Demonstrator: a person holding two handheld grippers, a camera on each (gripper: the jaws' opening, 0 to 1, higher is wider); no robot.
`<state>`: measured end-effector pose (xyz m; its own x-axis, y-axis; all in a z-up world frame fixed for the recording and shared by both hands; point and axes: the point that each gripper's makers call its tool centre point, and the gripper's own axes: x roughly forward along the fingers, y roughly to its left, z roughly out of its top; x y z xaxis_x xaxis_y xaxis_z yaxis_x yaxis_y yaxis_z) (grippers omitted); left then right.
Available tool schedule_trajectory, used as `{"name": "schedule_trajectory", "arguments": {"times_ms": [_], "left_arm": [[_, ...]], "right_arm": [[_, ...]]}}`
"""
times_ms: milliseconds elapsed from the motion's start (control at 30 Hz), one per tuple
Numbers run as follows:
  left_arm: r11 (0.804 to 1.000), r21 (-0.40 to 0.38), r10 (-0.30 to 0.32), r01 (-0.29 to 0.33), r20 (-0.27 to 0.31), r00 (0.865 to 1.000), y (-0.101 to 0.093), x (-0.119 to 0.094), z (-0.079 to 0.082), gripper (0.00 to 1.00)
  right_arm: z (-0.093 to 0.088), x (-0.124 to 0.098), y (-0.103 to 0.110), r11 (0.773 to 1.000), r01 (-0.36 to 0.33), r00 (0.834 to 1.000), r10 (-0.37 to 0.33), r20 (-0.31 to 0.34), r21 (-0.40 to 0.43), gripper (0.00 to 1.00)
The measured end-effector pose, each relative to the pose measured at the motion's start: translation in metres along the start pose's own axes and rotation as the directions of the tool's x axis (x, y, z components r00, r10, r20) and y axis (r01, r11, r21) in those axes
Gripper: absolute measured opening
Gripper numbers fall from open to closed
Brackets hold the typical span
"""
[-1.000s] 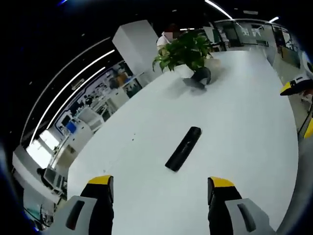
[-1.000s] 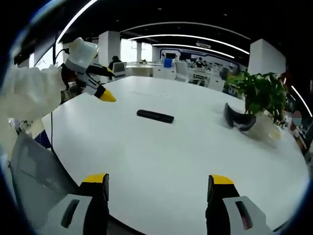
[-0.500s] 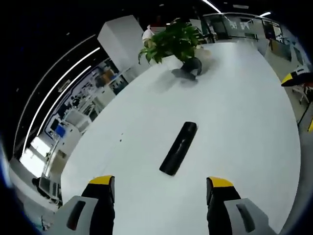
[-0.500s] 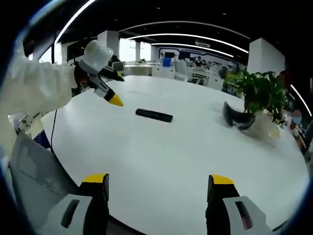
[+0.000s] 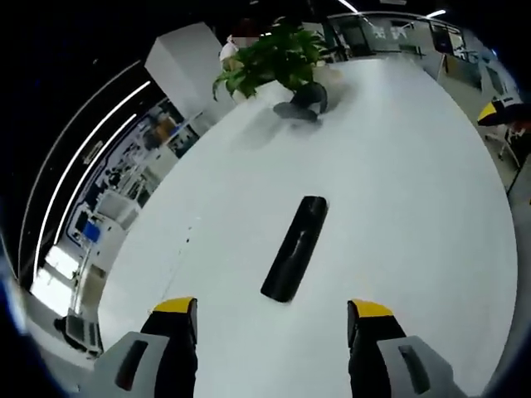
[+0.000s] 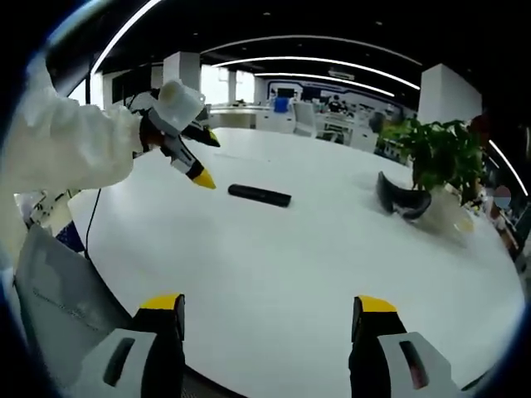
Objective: Press the specified remote control buttons in sequence, fully releasing each button before pressing the next.
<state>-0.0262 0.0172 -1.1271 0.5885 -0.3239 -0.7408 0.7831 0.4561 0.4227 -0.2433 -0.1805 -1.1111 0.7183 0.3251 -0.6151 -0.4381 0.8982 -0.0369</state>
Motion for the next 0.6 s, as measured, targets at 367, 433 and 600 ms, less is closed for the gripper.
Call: {"name": "schedule_trajectory", "arguments": {"times_ms": [367,433,600], "left_arm": [[0.998,0.035,-0.058,0.06,-0.061,0.996,0.001,0.034,-0.008,0.67],[0.996,0.066,-0.062,0.066,-0.07,0.996,0.0,0.039,-0.007,0.65],[0.994,0.071,-0.083,0.089,-0.083,0.993,0.001,0.051,-0.008,0.64]], "right_arm": [[-0.004,0.002,0.0,1.0,-0.002,1.0,0.002,-0.022,0.001,0.82],[-0.005,0.002,0.0,1.0,-0.001,1.0,0.001,-0.027,0.002,0.82],[-0.007,0.002,0.0,1.0,0.0,0.999,0.001,-0.039,0.005,0.81]]}}
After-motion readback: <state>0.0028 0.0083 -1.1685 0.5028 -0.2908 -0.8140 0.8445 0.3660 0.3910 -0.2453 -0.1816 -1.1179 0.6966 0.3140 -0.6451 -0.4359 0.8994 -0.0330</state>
